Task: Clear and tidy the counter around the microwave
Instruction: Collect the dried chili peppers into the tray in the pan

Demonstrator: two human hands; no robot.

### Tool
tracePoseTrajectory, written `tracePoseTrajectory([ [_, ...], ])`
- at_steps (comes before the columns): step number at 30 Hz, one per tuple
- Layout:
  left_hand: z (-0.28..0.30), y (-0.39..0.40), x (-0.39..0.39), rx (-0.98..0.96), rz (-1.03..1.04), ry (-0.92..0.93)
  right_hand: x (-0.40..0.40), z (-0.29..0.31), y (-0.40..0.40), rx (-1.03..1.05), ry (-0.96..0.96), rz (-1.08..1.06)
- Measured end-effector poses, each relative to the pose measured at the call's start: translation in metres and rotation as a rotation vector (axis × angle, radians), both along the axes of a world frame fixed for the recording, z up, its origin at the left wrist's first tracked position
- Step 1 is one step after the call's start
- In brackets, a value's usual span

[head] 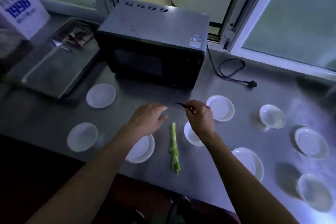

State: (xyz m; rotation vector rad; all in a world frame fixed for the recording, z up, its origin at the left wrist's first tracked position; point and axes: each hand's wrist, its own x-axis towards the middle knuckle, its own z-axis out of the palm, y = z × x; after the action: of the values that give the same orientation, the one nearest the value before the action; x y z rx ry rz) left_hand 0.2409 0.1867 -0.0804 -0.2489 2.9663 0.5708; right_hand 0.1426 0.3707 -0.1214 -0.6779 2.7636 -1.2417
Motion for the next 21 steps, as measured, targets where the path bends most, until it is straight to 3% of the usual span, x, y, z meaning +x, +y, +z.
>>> tracePoseTrajectory([
  [12, 0.031, -0.132, 0.2, -0.008, 0.309, -0.006, 0.148, 0.037, -0.159, -0.022, 0.05, 0.287],
  [21, 0.025, -0.206, 0.268, 0.013, 0.477, -0.046, 0.184, 0.043, -0.248, 0.015, 0.085, 0.447],
])
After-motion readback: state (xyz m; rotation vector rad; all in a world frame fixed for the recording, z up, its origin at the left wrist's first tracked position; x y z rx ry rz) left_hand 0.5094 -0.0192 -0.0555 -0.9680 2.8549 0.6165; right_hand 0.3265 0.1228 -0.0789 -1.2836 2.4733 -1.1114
